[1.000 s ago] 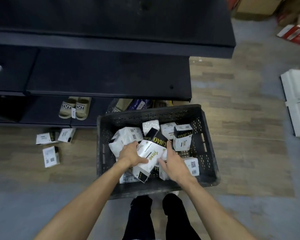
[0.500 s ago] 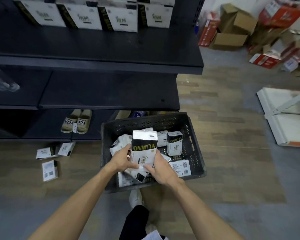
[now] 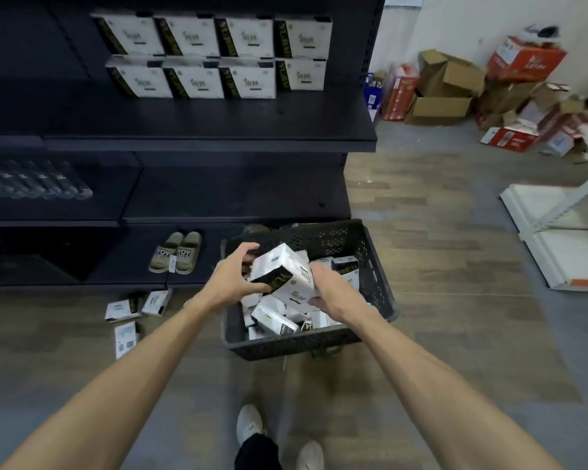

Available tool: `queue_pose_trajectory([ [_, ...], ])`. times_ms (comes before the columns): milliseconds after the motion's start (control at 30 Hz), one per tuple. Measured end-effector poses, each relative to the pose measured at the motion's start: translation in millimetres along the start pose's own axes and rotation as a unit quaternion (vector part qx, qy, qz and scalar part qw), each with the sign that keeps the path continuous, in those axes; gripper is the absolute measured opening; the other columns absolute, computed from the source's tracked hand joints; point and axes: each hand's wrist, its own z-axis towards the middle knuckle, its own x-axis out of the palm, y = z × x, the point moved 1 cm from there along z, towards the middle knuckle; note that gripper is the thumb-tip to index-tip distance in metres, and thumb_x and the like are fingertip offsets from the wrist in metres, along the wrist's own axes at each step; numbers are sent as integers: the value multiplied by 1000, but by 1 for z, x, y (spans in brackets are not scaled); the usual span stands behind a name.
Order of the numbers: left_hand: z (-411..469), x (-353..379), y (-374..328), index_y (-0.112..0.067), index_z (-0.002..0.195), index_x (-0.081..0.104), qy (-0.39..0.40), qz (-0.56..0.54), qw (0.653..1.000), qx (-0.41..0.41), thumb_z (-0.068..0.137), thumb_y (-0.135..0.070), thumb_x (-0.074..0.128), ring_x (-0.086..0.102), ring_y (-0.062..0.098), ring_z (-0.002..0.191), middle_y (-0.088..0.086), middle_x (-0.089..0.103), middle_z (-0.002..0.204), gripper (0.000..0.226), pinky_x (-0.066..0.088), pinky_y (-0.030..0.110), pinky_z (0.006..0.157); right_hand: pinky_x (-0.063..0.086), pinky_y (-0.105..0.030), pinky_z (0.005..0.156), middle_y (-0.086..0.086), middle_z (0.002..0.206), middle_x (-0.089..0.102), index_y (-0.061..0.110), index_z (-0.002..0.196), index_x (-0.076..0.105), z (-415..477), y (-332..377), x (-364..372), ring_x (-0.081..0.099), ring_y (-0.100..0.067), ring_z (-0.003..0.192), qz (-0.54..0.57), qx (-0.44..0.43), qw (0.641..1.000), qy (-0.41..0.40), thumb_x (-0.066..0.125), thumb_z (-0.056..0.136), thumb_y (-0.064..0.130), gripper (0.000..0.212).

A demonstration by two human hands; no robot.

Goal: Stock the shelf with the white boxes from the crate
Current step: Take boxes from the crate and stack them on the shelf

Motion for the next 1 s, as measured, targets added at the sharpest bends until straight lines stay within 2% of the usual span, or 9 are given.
queue_pose_trajectory([
  [100, -9, -22, -18, -48, 144, 30, -1, 119, 988, 97, 66, -29, 85, 55, 10, 114, -10, 53, 129, 98, 48, 34, 96, 50, -45, 81, -7, 120, 50, 14, 123, 41, 7, 26, -19, 55, -30, 105, -88, -26, 996, -12, 74, 84, 15, 51],
  [167, -16, -34, -25, -55, 145, 22, -23, 179, 975, 130, 72, -26, 81, 55, 11, 106, -14, 49, 124, 98, 48, 31, 87, 49, -43, 76, -6, 119, 50, 14, 123, 40, 13, 44, -29, 53, -30, 104, -122, -42, 991, -33, 73, 84, 14, 51],
  [267, -25, -55, -23, -52, 139, 33, -60, 210, 966, 141, 76, -24, 80, 55, 16, 99, -11, 44, 116, 83, 46, 29, 82, 44, -38, 68, -3, 119, 49, 16, 123, 41, 26, 72, -41, 50, -28, 105, -155, -55, 985, -61, 71, 84, 13, 49],
  [367, -29, -85, -8, -42, 132, 44, -75, 192, 970, 127, 77, -22, 81, 55, 21, 104, -5, 48, 115, 69, 47, 36, 89, 48, -39, 72, -2, 120, 49, 18, 123, 44, 45, 99, -47, 48, -27, 109, -135, -65, 987, -54, 70, 84, 14, 47],
  [533, -27, -149, 28, -37, 126, 49, -123, 151, 975, 104, 76, -23, 82, 56, 21, 99, -1, 54, 105, 62, 47, 38, 85, 51, -45, 90, -11, 139, 44, 28, 143, 39, 74, 152, -31, 52, -34, 117, 3, -14, 993, -119, 63, 93, 25, 55],
  [600, -26, -178, 44, -39, 124, 49, -125, 129, 980, 92, 76, -24, 82, 56, 19, 98, -2, 54, 103, 60, 49, 43, 89, 49, -44, 91, -11, 133, 49, 34, 148, 35, 87, 179, -24, 54, -34, 116, 53, -2, 991, -126, 60, 96, 26, 58],
  [700, -21, -221, 70, -42, 125, 49, -111, 102, 984, 98, 77, -23, 82, 56, 17, 99, -4, 56, 104, 61, 50, 45, 92, 48, -40, 89, -8, 124, 56, 34, 143, 42, 107, 219, -19, 55, -29, 112, 104, -4, 982, -158, 63, 94, 23, 54],
  [900, 11, -283, 78, -36, 141, 44, -98, 60, 983, 142, 79, -17, 80, 56, 15, 118, -5, 58, 132, 74, 46, 43, 104, 45, -36, 97, -2, 134, 56, 30, 142, 49, 140, 263, -30, 54, -23, 120, 130, 33, 958, -252, 67, 93, 21, 53],
  [1000, 32, -290, 63, -33, 138, 43, -113, 45, 981, 153, 76, -23, 82, 62, 16, 109, -3, 65, 121, 74, 50, 44, 98, 42, -34, 95, -1, 135, 57, 31, 141, 50, 150, 259, -47, 54, -23, 121, 120, 58, 953, -271, 67, 92, 24, 52],
])
